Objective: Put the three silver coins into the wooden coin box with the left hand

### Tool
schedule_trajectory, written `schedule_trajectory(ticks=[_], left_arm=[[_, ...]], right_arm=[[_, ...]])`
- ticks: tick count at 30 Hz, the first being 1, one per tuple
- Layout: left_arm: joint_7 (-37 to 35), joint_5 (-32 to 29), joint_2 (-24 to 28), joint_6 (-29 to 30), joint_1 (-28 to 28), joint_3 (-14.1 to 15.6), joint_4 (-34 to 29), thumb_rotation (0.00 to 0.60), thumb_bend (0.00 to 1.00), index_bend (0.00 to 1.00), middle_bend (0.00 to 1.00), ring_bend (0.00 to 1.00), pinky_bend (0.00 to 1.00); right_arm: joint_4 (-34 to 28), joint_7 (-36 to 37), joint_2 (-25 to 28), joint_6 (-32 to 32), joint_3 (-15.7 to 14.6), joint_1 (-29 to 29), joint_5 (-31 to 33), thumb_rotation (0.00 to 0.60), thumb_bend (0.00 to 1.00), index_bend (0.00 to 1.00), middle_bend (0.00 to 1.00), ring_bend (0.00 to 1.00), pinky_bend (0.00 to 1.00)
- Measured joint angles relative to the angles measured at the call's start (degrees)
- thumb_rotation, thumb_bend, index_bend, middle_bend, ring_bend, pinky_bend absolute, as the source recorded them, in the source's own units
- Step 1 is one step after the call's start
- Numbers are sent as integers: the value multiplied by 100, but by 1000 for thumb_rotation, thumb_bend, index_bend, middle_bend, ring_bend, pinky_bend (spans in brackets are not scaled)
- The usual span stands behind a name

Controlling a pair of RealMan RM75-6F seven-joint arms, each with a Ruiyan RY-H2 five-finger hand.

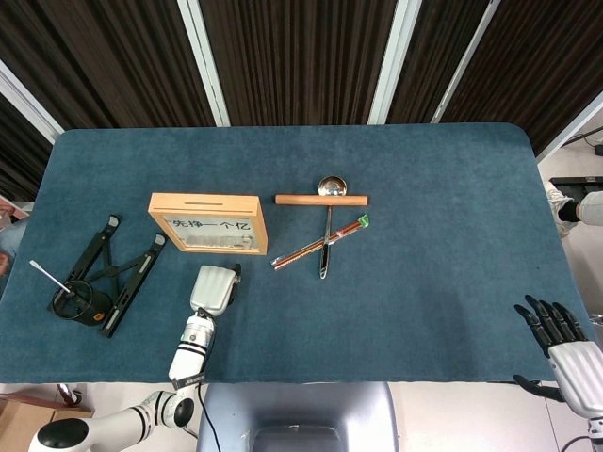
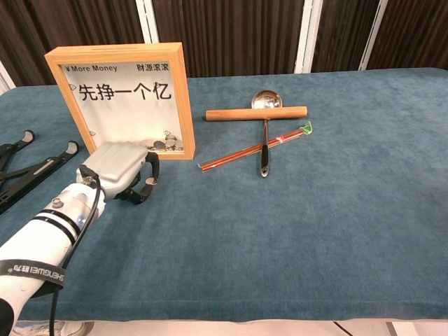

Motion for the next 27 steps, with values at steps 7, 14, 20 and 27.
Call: schedule_trajectory(ticks=[7,14,20,27], left_arm=[[134,-68,35,-51,-3,-4,-111,600,406,444,1000,1000,1000],[244,-120,77,-57,-12,-16,-193,600,407,438,1000,1000,1000],[294,-173,94,-87,-12,-17,-212,600,410,440,1000,1000,1000],[327,-211,112,-84,-38,-50,-222,600,405,505,1000,1000,1000]], right_arm=[[4,-2,-3,0,-2,-1,-4,600,149,0,0,0,0],[5,8,2,0,-1,-1,-1,600,149,0,0,0,0],[8,13,1,10,-1,-4,-7,600,149,0,0,0,0],[1,6,1,-14,3,6,3,600,149,0,0,0,0]])
